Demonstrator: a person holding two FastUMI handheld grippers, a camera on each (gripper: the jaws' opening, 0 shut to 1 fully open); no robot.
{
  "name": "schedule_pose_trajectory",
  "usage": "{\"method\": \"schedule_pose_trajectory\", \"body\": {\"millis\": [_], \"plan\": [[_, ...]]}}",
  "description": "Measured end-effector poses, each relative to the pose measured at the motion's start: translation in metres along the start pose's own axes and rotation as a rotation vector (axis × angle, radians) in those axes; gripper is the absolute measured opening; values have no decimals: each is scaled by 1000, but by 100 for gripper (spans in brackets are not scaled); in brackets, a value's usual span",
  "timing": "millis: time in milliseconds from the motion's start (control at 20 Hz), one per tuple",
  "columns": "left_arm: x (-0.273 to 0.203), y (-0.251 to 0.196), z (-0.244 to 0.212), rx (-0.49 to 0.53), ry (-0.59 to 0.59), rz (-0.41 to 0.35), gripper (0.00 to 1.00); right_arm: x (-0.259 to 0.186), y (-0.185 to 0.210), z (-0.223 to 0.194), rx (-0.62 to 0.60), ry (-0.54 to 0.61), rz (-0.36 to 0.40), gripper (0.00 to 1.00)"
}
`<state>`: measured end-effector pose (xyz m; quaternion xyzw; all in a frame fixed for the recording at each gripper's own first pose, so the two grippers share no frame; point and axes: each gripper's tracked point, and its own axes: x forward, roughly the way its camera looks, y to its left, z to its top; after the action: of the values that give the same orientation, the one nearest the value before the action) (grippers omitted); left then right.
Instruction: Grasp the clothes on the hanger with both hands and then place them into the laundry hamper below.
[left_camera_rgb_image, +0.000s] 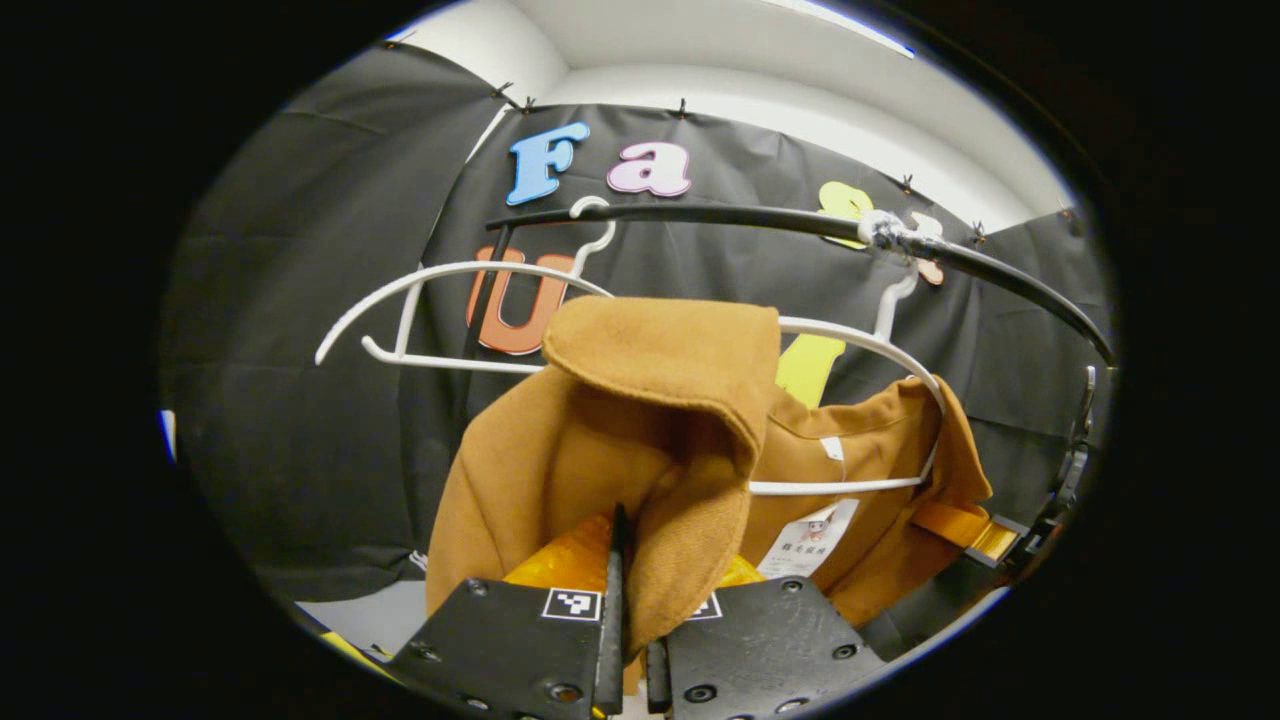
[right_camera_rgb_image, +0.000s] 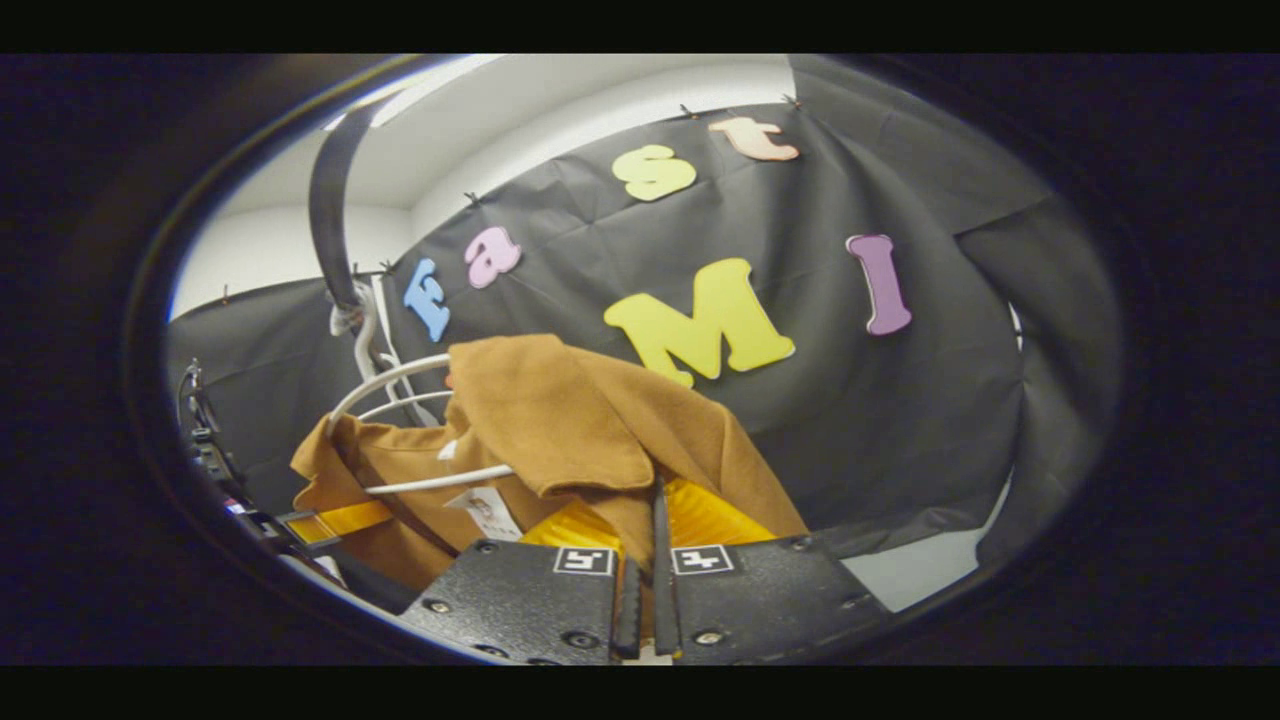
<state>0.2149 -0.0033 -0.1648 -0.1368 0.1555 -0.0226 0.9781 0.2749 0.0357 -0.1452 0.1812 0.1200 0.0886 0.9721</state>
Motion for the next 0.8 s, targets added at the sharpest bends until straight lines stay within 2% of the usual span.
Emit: {"method": "schedule_pose_trajectory", "body": {"millis": [150, 250, 300, 350, 400, 450, 550, 800], "plan": [[-11, -9, 6, -39, -10, -37, 15, -8, -2, 12, 46, -31, 24, 8], [-18, 0, 14, -40, -33, -12, 15, -11, -4, 17, 107, -44, 44, 7], [-17, 1, 15, -28, -41, 1, 10, -11, -3, 21, 117, -51, 58, 7], [-18, 2, 15, -16, -36, 5, 12, -12, -1, 22, 119, -54, 74, 7], [-13, -4, 13, -22, -29, -20, 12, -12, -2, 26, 131, -60, 77, 6], [-10, -6, 11, -39, -16, -33, 7, -14, -3, 27, 143, -57, 80, 6], [-26, 0, 21, -52, -22, -46, 7, -17, -8, 36, 188, -75, 74, 6], [-34, 18, 55, -50, -107, -14, 7, -17, -16, 59, 210, -121, 62, 5]]}}
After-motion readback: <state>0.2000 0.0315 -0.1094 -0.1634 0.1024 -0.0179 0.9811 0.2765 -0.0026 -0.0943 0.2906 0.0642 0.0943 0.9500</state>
